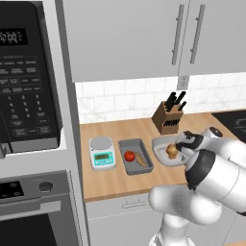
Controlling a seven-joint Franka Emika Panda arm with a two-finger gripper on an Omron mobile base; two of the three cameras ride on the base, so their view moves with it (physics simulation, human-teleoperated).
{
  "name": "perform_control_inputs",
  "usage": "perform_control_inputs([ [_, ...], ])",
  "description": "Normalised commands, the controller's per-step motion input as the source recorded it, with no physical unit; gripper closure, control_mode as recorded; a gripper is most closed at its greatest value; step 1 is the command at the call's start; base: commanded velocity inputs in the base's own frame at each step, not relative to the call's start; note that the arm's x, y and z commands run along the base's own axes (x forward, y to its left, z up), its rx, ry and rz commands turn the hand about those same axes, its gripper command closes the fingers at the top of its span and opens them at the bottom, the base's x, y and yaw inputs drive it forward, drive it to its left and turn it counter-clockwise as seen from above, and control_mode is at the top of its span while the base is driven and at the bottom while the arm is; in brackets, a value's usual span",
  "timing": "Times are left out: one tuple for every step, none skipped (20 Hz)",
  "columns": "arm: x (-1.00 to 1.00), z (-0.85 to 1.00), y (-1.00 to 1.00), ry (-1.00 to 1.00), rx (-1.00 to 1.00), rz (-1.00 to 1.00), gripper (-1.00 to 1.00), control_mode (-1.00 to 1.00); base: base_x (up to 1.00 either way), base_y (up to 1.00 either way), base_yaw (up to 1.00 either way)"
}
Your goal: Take the meat container that has the chicken drumstick and place it on the second highest rack of the freezer. Then take the vegetable container that has the sweet potato and tomato and place it on the highest rack of the freezer.
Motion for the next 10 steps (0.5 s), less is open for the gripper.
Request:
perform_control_inputs([
  [-0.33, 0.27, -0.21, 0.00, 0.07, 0.07, 1.00, -1.00, 0.00, 0.00, 0.00],
  [-0.21, 0.41, -0.23, 0.00, 0.09, 0.13, 1.00, -1.00, 0.00, 0.00, 0.00],
  [-0.11, 0.57, -0.16, 0.00, 0.01, 0.15, 1.00, -1.00, 0.00, 0.00, 0.00],
  [0.00, 0.73, -0.10, 0.00, 0.00, 0.15, 1.00, -1.00, 0.00, 0.00, 0.00],
  [0.00, 0.81, -0.09, 0.00, 0.00, 0.15, 1.00, -1.00, 0.00, 0.00, 0.00],
  [-0.01, 0.80, -0.07, 0.00, 0.01, 0.13, 1.00, -1.00, 0.00, 0.00, 0.00],
  [0.00, 0.83, -0.08, 0.00, 0.06, 0.13, 1.00, -1.00, 0.00, 0.00, 0.00],
  [0.00, 0.91, -0.06, 0.00, 0.04, 0.16, 1.00, -1.00, 0.00, 0.00, 0.00],
  [0.00, 0.99, -0.07, 0.00, 0.01, 0.19, 1.00, -1.00, 0.00, 0.00, 0.00],
  [0.00, 1.00, -0.04, 0.00, 0.00, 0.23, 1.00, -1.00, 0.00, 0.00, 0.00],
])
